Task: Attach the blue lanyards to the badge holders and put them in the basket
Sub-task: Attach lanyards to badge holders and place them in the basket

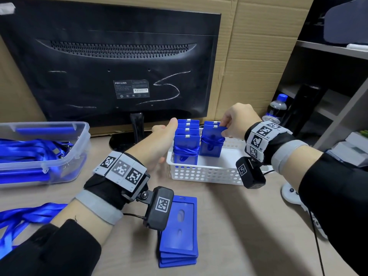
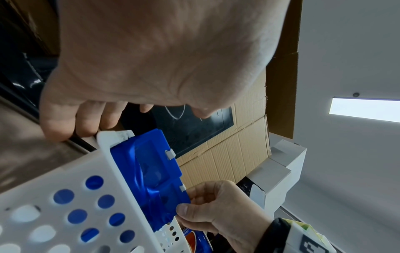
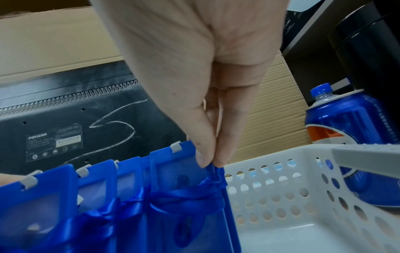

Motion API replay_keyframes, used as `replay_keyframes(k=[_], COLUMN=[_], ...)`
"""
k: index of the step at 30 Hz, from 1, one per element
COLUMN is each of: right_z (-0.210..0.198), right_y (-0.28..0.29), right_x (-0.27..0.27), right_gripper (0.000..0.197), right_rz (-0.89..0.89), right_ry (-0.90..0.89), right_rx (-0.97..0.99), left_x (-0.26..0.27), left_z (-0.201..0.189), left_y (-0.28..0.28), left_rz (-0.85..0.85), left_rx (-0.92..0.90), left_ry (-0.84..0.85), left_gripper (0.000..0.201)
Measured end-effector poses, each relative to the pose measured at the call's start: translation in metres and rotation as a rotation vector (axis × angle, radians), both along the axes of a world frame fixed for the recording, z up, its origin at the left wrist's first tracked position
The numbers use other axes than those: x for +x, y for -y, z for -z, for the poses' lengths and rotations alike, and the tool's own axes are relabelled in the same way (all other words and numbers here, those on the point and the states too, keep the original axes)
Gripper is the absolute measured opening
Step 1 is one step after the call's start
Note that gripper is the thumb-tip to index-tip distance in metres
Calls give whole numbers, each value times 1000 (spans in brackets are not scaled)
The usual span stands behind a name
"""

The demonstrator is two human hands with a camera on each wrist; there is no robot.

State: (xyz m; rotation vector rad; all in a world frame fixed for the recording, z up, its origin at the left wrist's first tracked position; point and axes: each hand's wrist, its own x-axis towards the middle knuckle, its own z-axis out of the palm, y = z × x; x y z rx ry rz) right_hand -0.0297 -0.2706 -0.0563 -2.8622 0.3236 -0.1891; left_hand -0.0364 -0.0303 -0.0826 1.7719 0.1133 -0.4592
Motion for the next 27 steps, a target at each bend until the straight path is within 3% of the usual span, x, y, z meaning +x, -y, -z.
replay_keyframes(k=[19,22,24,27], right_z=[-17,-25,-29,-28], right_y=[0,-10,-25,-57], right_x=[-21,-34,-49,-73], right_gripper=[25,34,37,32], right_rz=[45,33,-67,-310], right_ry=[75,78,-19,-337], right_rx=[33,149,281,400], left_x=[-7,-14,-22,-30], left_z=[-8,-11,-15,-17], left_y=[-2,-8,-16,-27], left_rz=[-36,-16,-7,-36], left_rx=[13,56,116,158], left_ry=[28,61,65,84], left_gripper=[66,68,78,78])
